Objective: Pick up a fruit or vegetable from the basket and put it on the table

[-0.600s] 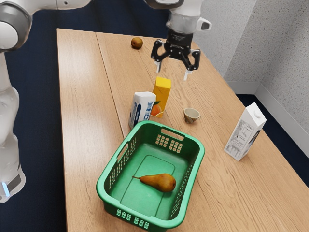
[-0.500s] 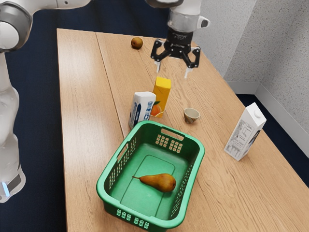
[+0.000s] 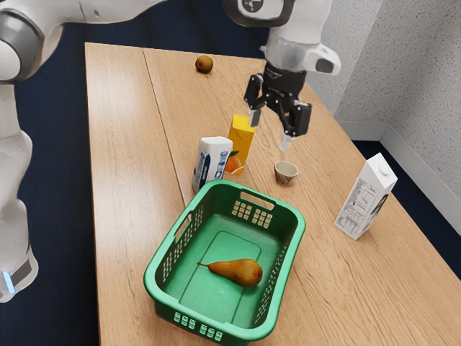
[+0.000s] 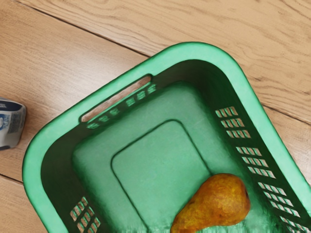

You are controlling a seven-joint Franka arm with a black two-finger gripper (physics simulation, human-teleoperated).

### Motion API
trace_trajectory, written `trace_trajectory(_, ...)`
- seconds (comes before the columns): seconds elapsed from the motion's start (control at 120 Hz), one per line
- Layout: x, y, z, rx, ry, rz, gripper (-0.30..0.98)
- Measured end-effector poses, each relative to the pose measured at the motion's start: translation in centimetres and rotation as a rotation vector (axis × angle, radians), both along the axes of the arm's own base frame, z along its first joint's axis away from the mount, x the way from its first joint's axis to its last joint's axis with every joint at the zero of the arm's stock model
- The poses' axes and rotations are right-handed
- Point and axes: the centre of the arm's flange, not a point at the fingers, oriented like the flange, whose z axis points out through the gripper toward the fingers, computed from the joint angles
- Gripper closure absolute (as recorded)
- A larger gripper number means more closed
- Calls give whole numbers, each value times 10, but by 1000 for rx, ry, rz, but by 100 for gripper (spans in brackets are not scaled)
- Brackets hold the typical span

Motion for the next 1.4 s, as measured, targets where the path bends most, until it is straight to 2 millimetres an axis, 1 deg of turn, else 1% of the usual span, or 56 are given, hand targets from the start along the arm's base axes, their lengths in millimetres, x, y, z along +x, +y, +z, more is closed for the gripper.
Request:
trace_trajectory(0.083, -2, -45, -6, 4, -20, -234, 0)
trace_trajectory(0.125, -2, -68, -16, 4, -21, -344, 0)
trace_trajectory(0.167, -6, -90, -34, 5, -8, -446, 0)
trace_trajectory(0.25, -21, -130, -63, 4, -2, -634, 0)
trace_trajectory(0.3, -33, -153, -75, 3, -9, -739, 0)
trace_trajectory(0.35, -44, -175, -92, 2, -11, -838, 0)
trace_trajectory(0.392, -58, -189, -106, -1, -14, -912, 0)
trace_trajectory(0.417, -67, -194, -109, -3, -25, -951, 0)
trace_trajectory(0.442, -74, -193, -111, -5, -37, -979, 0)
trace_trajectory(0.467, -74, -186, -111, -7, -53, -987, 0)
trace_trajectory(0.55, -48, -131, -108, -4, -104, -937, 0)
trace_trajectory(0.575, -44, -122, -107, -2, -116, -936, 0)
trace_trajectory(0.6, -41, -118, -107, -1, -126, -944, 0)
trace_trajectory(0.667, -41, -119, -108, 1, -145, -988, 0)
trace_trajectory(0.775, -50, -119, -123, -10, -141, -1052, 0)
trace_trajectory(0.908, -45, -124, -144, -14, -142, -1116, 0)
trace_trajectory(1.042, -48, -130, -168, -32, -147, -1167, 0)
trace_trajectory(1.133, -47, -128, -178, -42, -153, -1182, 0)
trace_trajectory(1.242, -41, -126, -191, -47, -152, -1200, 0)
trace_trajectory(1.333, -40, -129, -199, -49, -157, -1222, 0)
trace_trajectory(1.4, -40, -127, -203, -49, -159, -1229, 0)
